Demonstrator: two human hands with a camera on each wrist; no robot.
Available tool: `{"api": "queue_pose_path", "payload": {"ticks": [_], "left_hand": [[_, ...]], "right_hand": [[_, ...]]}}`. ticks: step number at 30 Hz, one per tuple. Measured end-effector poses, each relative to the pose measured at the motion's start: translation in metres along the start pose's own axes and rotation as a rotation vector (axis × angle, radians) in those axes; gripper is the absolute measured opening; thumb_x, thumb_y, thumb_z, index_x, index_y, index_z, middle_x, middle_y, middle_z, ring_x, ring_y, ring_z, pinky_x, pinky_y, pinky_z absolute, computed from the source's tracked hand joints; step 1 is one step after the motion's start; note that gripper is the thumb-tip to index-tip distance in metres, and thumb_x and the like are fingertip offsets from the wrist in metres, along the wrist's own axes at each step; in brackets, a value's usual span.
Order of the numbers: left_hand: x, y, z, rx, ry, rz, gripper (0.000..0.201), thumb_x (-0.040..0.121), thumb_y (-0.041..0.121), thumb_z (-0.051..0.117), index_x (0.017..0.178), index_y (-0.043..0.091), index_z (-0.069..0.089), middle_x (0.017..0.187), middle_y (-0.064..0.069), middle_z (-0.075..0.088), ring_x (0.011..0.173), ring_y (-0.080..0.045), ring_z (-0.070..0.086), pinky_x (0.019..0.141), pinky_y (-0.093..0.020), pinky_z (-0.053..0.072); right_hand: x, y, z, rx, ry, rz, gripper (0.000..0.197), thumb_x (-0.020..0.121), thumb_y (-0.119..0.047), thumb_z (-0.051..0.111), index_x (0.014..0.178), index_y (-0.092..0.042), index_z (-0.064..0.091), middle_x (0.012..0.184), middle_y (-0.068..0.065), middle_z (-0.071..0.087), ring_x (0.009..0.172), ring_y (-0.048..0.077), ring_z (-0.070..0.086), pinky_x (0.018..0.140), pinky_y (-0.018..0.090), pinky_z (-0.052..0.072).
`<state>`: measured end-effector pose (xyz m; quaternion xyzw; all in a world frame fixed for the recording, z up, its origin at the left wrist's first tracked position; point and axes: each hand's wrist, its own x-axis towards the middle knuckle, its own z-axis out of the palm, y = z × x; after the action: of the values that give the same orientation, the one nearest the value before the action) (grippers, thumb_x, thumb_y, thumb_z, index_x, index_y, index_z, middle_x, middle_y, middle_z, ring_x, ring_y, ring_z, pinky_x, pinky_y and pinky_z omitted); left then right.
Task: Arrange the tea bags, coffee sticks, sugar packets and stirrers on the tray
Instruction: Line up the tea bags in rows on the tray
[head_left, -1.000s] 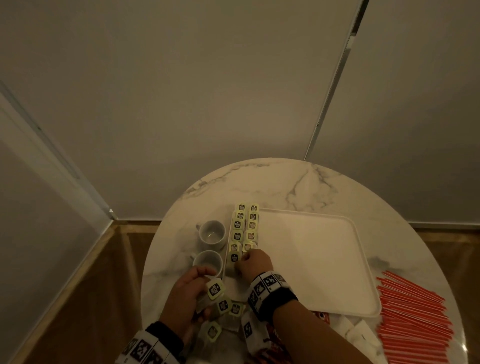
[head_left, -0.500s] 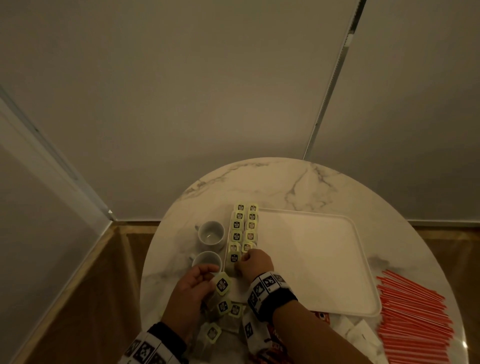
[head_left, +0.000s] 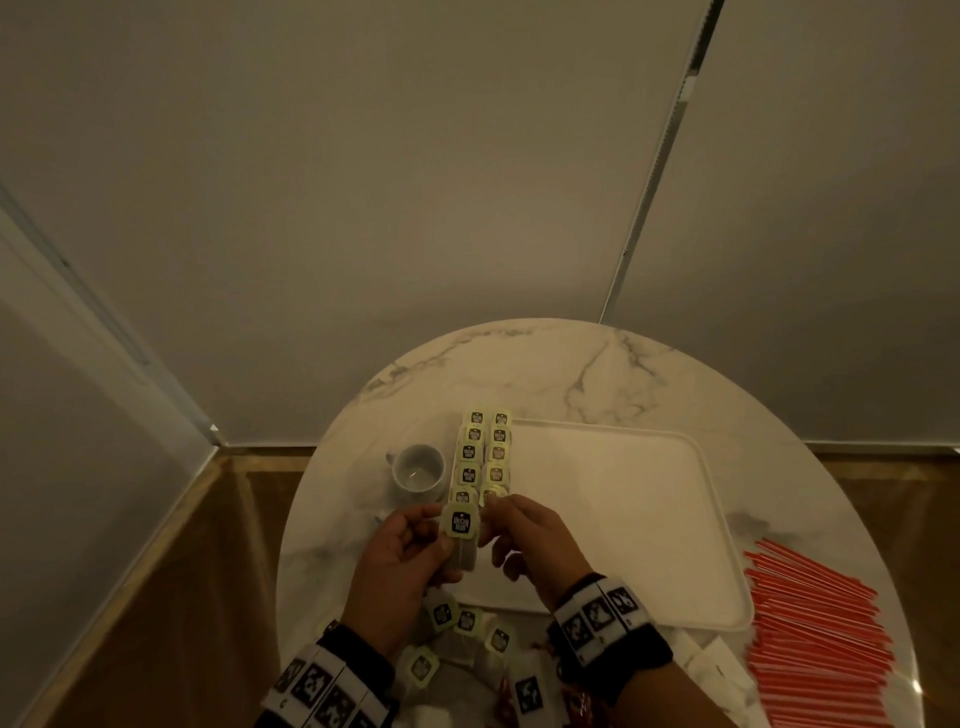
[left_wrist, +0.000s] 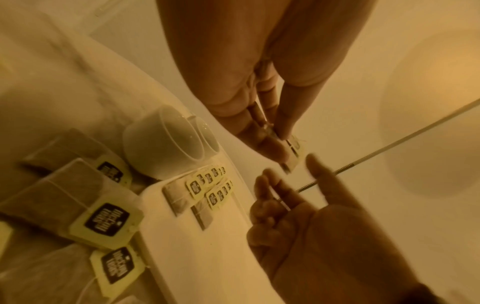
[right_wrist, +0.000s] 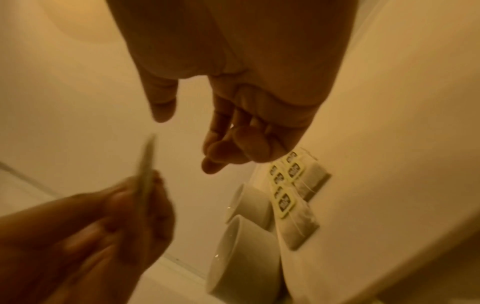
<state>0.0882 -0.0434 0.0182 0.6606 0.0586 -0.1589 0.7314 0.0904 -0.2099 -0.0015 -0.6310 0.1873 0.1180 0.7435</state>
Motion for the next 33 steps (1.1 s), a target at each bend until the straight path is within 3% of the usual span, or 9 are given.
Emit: {"api": "queue_pose_path", "payload": {"ticks": [4, 9, 13, 15, 19, 23, 26, 29, 33], "left_hand": [[0.000, 0.004, 0.011, 0.011, -0.021, 0.040, 0.028, 0.088, -0.011, 0.054, 0.108, 0.008, 0.060, 0.096, -0.012, 0.072, 0.083, -0.027, 0.071, 0.063, -0.026, 0.057], [-0.001, 0.003, 0.021, 0.009, -0.056, 0.068, 0.031, 0.088, -0.012, 0.053, 0.108, 0.011, 0.061, 0.100, -0.008, 0.072, 0.089, -0.024, 0.071, 0.069, -0.029, 0.058], [0.005, -0.012, 0.018, 0.113, -0.018, -0.002, 0.028, 0.090, -0.001, 0.058, 0.106, 0.021, 0.058, 0.106, -0.005, 0.061, 0.094, -0.022, 0.063, 0.064, -0.028, 0.056], [0.007, -0.024, 0.013, 0.238, -0.071, -0.090, 0.022, 0.091, 0.004, 0.058, 0.104, 0.023, 0.059, 0.107, -0.005, 0.062, 0.093, -0.022, 0.062, 0.064, -0.030, 0.056], [0.010, -0.050, 0.012, 0.512, -0.200, -0.244, 0.020, 0.092, 0.014, 0.057, 0.110, 0.022, 0.061, 0.113, -0.005, 0.062, 0.092, -0.021, 0.065, 0.085, -0.039, 0.056], [0.019, -0.063, 0.019, 0.738, -0.256, -0.197, 0.033, 0.093, 0.023, 0.053, 0.126, 0.021, 0.057, 0.135, 0.000, 0.050, 0.120, -0.019, 0.053, 0.105, -0.040, 0.043], [0.023, -0.061, 0.022, 0.774, -0.268, -0.214, 0.040, 0.093, 0.027, 0.051, 0.133, 0.022, 0.053, 0.150, 0.002, 0.034, 0.135, -0.017, 0.039, 0.111, -0.040, 0.035], [0.026, -0.061, 0.025, 0.790, -0.286, -0.203, 0.043, 0.094, 0.025, 0.050, 0.136, 0.020, 0.050, 0.153, 0.001, 0.029, 0.139, -0.015, 0.031, 0.114, -0.038, 0.031], [0.026, -0.059, 0.025, 0.777, -0.291, -0.206, 0.043, 0.093, 0.027, 0.051, 0.135, 0.019, 0.051, 0.150, 0.001, 0.033, 0.138, -0.014, 0.033, 0.113, -0.036, 0.032]], "right_hand": [[-0.014, -0.004, 0.000, -0.046, -0.017, -0.128, 0.015, 0.091, -0.013, 0.062, 0.095, 0.001, 0.065, 0.069, 0.006, 0.061, 0.054, 0.014, 0.051, 0.044, 0.024, 0.038], [-0.017, -0.004, -0.007, -0.150, 0.042, -0.217, 0.003, 0.086, -0.008, 0.067, 0.086, -0.010, 0.069, 0.068, 0.006, 0.064, 0.057, 0.013, 0.054, 0.047, 0.026, 0.043], [-0.006, 0.006, -0.022, -0.147, 0.193, -0.125, 0.006, 0.084, -0.009, 0.069, 0.084, -0.004, 0.069, 0.069, 0.006, 0.063, 0.055, 0.013, 0.054, 0.044, 0.026, 0.042], [0.003, 0.013, -0.031, -0.213, 0.232, -0.040, 0.009, 0.083, -0.012, 0.069, 0.083, -0.004, 0.069, 0.070, 0.008, 0.062, 0.055, 0.014, 0.053, 0.045, 0.027, 0.043], [0.022, 0.024, -0.035, -0.474, 0.201, 0.071, 0.008, 0.082, -0.018, 0.071, 0.075, -0.019, 0.067, 0.067, 0.002, 0.062, 0.053, 0.013, 0.051, 0.042, 0.020, 0.043], [0.037, 0.028, -0.029, -0.497, 0.210, 0.168, 0.017, 0.078, -0.021, 0.075, 0.065, -0.025, 0.064, 0.067, -0.003, 0.062, 0.059, 0.010, 0.055, 0.050, 0.021, 0.044], [0.046, 0.029, -0.023, -0.572, 0.216, 0.195, 0.019, 0.076, -0.023, 0.075, 0.061, -0.024, 0.063, 0.073, 0.002, 0.067, 0.069, 0.016, 0.062, 0.065, 0.027, 0.054], [0.051, 0.031, -0.021, -0.623, 0.230, 0.200, 0.019, 0.076, -0.023, 0.074, 0.061, -0.022, 0.062, 0.082, 0.007, 0.071, 0.076, 0.020, 0.065, 0.073, 0.030, 0.057], [0.053, 0.031, -0.022, -0.664, 0.226, 0.211, 0.021, 0.078, -0.024, 0.072, 0.061, -0.024, 0.058, 0.082, 0.003, 0.069, 0.078, 0.018, 0.064, 0.066, 0.026, 0.051]]}}
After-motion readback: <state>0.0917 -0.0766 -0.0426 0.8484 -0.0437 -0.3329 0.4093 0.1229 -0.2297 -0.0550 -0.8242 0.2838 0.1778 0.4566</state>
